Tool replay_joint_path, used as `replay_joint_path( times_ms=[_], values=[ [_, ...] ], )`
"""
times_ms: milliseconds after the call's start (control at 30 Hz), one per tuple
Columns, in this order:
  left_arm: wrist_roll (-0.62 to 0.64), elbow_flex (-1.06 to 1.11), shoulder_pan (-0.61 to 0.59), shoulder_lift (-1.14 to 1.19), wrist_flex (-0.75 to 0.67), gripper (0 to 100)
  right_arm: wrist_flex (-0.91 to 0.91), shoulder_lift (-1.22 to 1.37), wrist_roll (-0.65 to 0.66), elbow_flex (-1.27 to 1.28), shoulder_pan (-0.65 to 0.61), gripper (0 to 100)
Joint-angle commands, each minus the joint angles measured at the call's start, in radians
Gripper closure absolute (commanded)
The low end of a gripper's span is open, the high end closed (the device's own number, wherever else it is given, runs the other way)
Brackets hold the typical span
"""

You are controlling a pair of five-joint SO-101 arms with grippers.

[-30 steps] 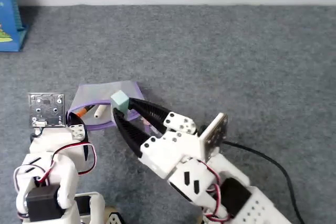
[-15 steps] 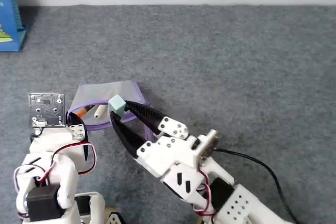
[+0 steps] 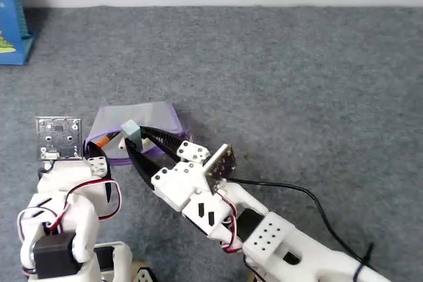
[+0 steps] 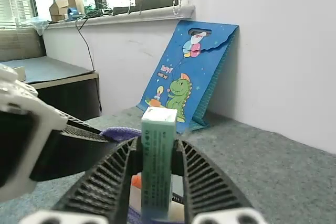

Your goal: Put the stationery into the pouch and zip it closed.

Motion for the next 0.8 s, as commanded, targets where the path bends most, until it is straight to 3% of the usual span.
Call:
replay_joint_path(
  times_ms=[0,133,367,767],
  values=[
    [0.006,-0.001,-0.009,0.008,-0.014,99,-0.038,0.051,0.009,-0.074,0.033,99.1],
    [0.006,-0.001,-0.009,0.008,-0.014,99,0.015,0.071,0.054,-0.068,0.033,97.1],
    [0.006,-0.001,-0.009,0.008,-0.014,99,0.088,0.004,0.081,-0.068,0.03,78.2],
    [0.006,-0.001,-0.009,0.008,-0.014,99,0.495,-0.283,0.075,-0.132,0.038,79.4]
  ],
)
